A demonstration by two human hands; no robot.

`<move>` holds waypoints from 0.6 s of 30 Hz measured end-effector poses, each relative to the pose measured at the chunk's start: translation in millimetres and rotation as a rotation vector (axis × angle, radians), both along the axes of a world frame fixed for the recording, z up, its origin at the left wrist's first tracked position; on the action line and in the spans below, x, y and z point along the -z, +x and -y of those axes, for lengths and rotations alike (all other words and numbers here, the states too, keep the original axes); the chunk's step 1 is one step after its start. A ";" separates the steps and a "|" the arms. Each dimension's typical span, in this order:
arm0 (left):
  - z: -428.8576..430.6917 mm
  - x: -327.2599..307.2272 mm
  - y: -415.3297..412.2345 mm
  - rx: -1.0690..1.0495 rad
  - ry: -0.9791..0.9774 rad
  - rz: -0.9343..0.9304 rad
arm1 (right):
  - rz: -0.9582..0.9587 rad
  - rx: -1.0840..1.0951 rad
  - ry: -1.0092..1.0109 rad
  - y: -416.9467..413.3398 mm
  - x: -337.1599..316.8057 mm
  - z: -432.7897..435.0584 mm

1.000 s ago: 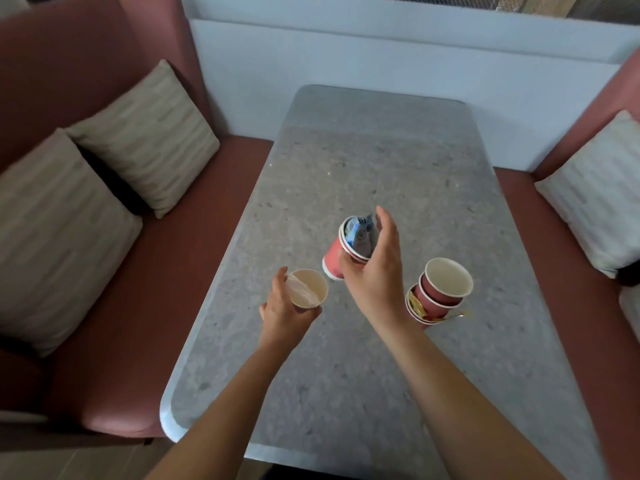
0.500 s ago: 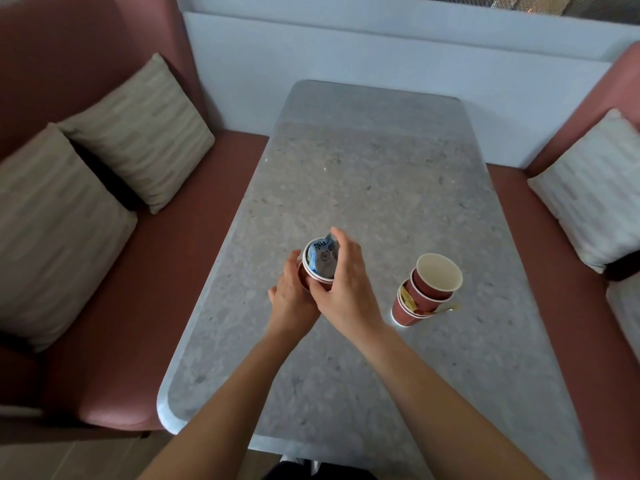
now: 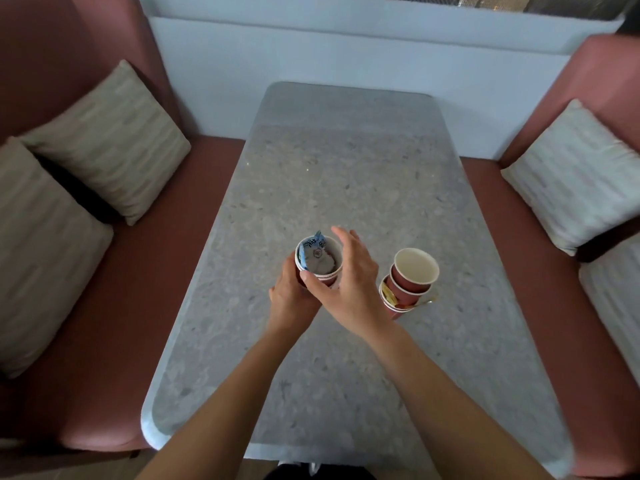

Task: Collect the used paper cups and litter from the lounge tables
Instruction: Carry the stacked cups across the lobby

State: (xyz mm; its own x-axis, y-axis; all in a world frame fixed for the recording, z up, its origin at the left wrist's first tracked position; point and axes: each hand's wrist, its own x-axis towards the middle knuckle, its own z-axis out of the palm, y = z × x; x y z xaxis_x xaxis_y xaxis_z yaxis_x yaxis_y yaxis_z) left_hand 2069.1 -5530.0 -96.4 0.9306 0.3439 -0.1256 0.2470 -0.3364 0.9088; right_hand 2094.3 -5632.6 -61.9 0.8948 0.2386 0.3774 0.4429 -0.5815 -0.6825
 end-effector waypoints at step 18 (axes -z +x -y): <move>45.8 20.9 31.2 0.051 0.009 0.087 | 0.021 0.427 0.172 0.2 12.5 104.9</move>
State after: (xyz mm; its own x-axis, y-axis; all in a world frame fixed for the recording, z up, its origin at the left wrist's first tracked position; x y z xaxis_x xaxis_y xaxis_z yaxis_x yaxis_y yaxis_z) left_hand 2100.2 -5575.8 -117.3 0.9540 0.2970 -0.0410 0.1501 -0.3547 0.9229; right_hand 2094.5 -5737.5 -74.5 0.8913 -0.2174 0.3979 0.2026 -0.5941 -0.7784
